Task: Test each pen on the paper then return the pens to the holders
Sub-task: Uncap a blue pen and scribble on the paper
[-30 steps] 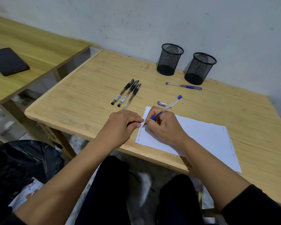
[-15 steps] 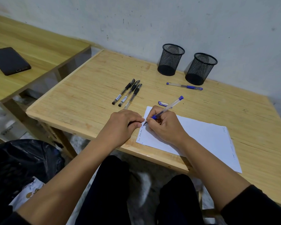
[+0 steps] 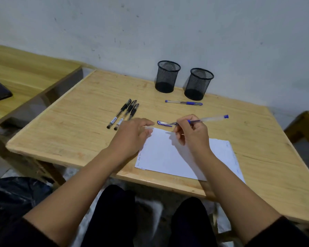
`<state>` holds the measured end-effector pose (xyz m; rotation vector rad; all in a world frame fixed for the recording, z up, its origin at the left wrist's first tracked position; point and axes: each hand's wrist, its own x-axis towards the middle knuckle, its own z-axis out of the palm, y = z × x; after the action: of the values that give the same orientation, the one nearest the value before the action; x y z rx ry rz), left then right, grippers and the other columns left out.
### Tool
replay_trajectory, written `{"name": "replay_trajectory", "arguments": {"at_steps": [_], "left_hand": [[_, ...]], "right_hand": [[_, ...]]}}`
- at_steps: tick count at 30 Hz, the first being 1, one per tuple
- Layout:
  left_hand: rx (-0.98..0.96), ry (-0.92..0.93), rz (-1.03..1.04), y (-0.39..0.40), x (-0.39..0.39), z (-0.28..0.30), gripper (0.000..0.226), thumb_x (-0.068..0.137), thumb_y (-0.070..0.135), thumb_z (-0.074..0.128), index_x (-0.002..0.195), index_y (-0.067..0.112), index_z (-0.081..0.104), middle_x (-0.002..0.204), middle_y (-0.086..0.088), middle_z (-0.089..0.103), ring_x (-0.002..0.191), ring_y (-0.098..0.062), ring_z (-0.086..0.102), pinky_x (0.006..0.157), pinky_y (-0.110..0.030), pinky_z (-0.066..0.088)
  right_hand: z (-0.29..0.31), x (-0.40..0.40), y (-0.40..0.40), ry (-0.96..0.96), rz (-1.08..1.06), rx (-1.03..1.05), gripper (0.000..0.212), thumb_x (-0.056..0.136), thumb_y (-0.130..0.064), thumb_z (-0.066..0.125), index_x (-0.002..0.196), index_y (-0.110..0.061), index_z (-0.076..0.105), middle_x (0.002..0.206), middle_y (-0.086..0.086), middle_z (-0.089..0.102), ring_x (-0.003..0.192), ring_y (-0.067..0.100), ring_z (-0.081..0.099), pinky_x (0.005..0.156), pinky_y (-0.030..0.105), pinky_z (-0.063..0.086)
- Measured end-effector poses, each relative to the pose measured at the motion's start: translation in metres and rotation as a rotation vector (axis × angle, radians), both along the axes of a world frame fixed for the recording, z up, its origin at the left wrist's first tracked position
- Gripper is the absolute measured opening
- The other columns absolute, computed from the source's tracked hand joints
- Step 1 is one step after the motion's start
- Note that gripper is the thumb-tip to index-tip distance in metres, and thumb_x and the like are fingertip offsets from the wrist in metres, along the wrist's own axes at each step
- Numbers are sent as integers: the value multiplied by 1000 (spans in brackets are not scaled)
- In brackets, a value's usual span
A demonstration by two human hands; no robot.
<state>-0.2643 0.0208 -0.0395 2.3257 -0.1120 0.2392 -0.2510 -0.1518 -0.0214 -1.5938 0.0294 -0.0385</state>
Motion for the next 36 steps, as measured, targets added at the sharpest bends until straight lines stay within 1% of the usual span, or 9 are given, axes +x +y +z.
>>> {"name": "replay_trajectory", "arguments": {"at_steps": [2, 4, 7, 12, 15, 18, 21, 24, 36], "left_hand": [[10, 24, -6, -12, 18, 5, 28, 90, 19, 56, 118, 21, 61, 124, 1, 60, 108, -11, 55, 77, -4, 27], [44, 49, -16, -22, 36, 6, 30, 89, 20, 57, 118, 21, 60, 128, -1, 58, 115, -15, 52, 83, -8, 28], [97, 100, -87, -32, 57, 4, 27, 88, 17, 59, 114, 14, 63, 120, -5, 62, 103, -13, 57, 82, -10, 33], [266, 105, -121, -38, 72, -4, 10, 85, 19, 61, 92, 14, 69, 95, -4, 66, 88, -18, 58, 72, -23, 37], [200, 85, -96, -40, 69, -3, 5, 84, 14, 63, 87, 16, 67, 89, -2, 64, 83, -15, 56, 67, -21, 37], [9, 73, -61, -46, 62, 5, 7, 83, 13, 64, 85, 19, 64, 84, 2, 63, 80, -13, 56, 60, -16, 37], [-104, 15, -86, -53, 53, 18, 11, 81, 10, 66, 84, 20, 64, 82, 3, 65, 78, -9, 59, 63, -5, 40], [-149, -32, -133, -55, 44, 29, 10, 80, 10, 68, 85, 18, 65, 79, 9, 65, 77, 2, 59, 67, 4, 39], [-193, -56, -191, -64, 28, 44, 10, 79, 9, 69, 85, 17, 67, 73, 12, 66, 66, 14, 57, 65, 1, 40]], "right_hand": [[4, 0, -11, 4, -47, 47, 12, 90, -7, 52, 78, -8, 55, 60, 7, 57, 43, 8, 47, 39, 21, 34], [6, -2, -22, 14, -86, 65, 15, 90, -7, 52, 75, -11, 55, 59, 5, 57, 43, 9, 47, 39, 21, 34], [7, -5, -35, 28, -127, 86, 15, 90, -7, 53, 75, -11, 55, 59, 4, 58, 44, 11, 48, 39, 21, 35], [7, -7, -47, 10, -144, 110, 14, 90, -7, 55, 77, -10, 57, 58, 2, 57, 43, 9, 48, 37, 19, 34], [7, -6, -47, -7, -143, 85, 12, 89, -7, 58, 78, -12, 60, 55, 1, 54, 42, 8, 44, 39, 18, 34], [10, -3, -43, -20, -132, 84, 9, 86, -3, 60, 80, -10, 59, 57, 3, 54, 43, 10, 42, 39, 18, 33], [15, 0, -39, -45, -105, 77, 8, 85, -3, 61, 80, -8, 58, 58, 3, 54, 42, 9, 41, 39, 18, 32], [17, 4, -37, -58, -89, 68, 10, 85, -5, 62, 77, -10, 58, 57, 2, 54, 41, 9, 40, 40, 18, 32], [23, 4, -41, -113, 33, 24, 14, 83, -7, 66, 71, -13, 62, 46, -10, 48, 44, 8, 36, 44, 17, 31]]}}
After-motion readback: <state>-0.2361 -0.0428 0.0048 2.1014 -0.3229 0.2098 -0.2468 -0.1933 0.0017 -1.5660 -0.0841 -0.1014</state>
